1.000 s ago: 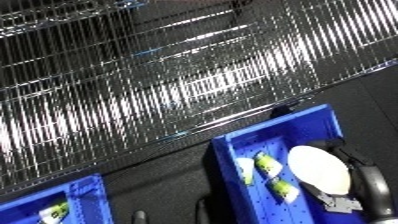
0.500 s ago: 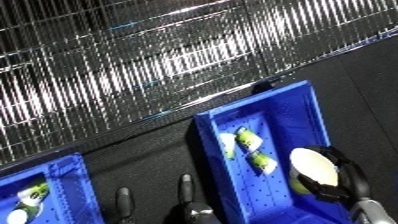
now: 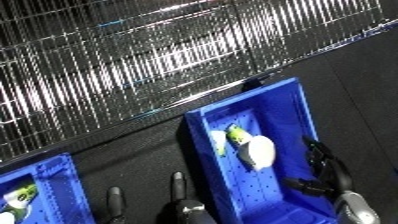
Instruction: Pick up the object and place it into the box
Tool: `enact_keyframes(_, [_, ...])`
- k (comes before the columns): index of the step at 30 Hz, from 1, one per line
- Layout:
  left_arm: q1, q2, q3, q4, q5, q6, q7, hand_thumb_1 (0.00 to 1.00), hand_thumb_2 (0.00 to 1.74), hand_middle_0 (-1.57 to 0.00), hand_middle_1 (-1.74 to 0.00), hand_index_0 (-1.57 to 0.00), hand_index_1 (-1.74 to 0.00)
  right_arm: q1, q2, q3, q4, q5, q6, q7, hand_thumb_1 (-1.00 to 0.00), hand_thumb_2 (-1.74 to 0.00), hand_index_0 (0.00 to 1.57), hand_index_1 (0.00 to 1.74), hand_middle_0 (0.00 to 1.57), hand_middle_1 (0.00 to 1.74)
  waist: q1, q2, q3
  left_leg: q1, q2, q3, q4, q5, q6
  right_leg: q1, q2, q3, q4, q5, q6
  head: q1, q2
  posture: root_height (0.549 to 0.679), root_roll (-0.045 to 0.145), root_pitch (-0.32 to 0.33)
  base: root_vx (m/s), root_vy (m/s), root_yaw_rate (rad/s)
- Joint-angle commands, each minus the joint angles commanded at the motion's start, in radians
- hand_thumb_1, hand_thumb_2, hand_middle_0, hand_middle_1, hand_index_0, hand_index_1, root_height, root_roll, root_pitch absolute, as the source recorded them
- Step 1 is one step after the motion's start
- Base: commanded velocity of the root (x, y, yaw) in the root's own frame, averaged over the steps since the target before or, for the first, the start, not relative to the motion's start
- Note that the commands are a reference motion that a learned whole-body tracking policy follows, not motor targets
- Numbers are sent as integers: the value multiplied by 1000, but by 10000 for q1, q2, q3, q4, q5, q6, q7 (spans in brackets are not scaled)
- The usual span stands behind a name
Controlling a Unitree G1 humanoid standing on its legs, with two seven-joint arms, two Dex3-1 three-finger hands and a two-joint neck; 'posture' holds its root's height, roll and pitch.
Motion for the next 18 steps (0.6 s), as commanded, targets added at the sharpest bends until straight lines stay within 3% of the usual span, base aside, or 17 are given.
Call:
enact_keyframes(12, [-127,117,118,89,330,340,-37,0,0,0,0,0,0,-228,252,997,-598,-1238,150,1058,0,0,0,0,0,0,224,-223,0,11,24,-156,62,46,-20,120,44,-111,114,-97,-11,-969,163,653,63,62,-10,-15,63])
enact_keyframes(16, [-289,116,164,221,435,403,-81,0,0,0,0,0,0,-538,352,1352,-930,-1246,394,1184,0,0,0,0,0,0,307,-304,0,31,68,-194,47,102,-45,177,52,-153,121,-134,-13,-1632,207,653,60,58,-6,-20,57])
enact_keyframes(18, [-401,117,174,275,465,416,-88,0,0,0,0,0,0,-692,414,1491,-1000,-1481,397,959,0,0,0,0,0,0,342,-335,0,30,92,-211,28,145,-62,198,48,-178,105,-136,-3,-1993,254,653,59,57,-9,-20,74])
